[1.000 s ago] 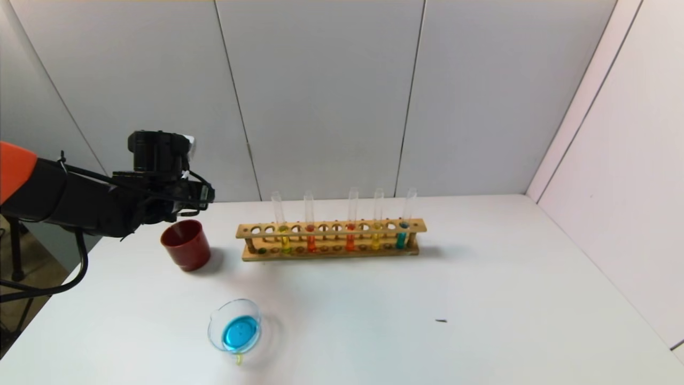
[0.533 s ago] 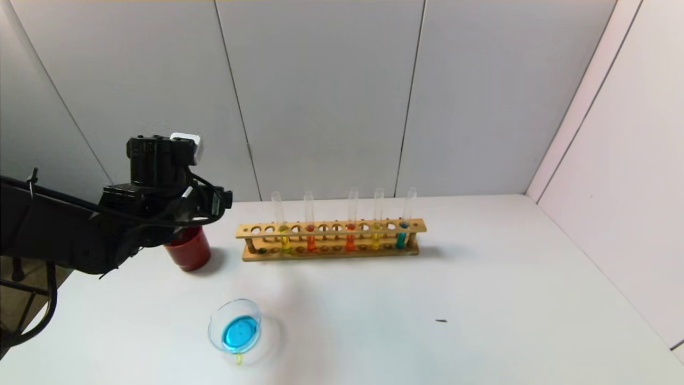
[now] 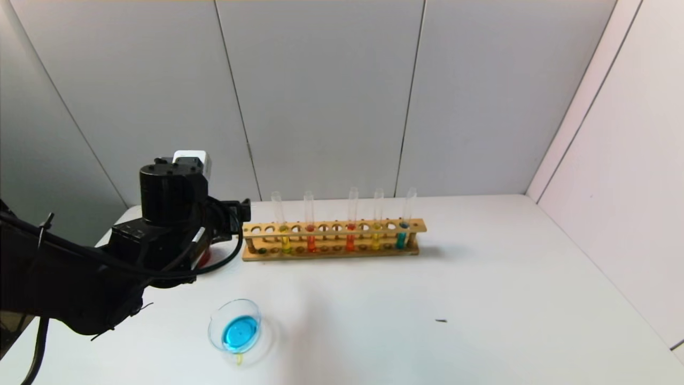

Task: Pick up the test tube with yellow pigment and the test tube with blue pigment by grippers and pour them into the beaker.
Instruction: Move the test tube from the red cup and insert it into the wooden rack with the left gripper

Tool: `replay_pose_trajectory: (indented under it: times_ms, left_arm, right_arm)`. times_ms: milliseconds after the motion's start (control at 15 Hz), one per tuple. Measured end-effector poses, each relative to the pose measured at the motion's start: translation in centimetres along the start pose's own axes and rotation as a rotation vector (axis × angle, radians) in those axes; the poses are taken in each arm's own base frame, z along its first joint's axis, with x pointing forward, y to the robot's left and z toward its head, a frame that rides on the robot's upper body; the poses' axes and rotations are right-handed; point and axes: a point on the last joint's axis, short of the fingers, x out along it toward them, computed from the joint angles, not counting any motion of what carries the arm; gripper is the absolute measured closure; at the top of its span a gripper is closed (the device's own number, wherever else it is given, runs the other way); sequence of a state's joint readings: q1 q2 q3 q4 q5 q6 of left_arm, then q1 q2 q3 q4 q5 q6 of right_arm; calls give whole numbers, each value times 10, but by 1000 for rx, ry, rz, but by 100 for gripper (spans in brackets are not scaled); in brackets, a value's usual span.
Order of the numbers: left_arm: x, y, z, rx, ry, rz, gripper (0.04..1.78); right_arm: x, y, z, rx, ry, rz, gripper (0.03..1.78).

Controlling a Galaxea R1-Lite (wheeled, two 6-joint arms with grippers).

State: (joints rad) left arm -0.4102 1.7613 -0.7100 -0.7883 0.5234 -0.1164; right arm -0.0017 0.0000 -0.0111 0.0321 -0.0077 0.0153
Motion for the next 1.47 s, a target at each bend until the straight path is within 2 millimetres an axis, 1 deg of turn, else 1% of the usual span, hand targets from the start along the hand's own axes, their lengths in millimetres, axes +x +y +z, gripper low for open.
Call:
replay_pose_trajectory:
  times_ms: [200,400,600,1000,1467]
  left_arm:
    - [-4,-10,-10,-9,26,-32,7]
    - [-11,-28,-19,-3,48,-90,7]
    - [-11,-43,-29,17,62,-111,7]
    - [7,-63,-27,10,7,-111,7]
    - [31,-73,-24,5,-11,-103,7]
  right_arm:
    - [0,0,0,0,0,0,11]
    - [0,0,0,0,0,0,11]
    - [0,0,0,0,0,0,11]
    - [0,0,0,0,0,0,11]
    - [0,0,0,0,0,0,11]
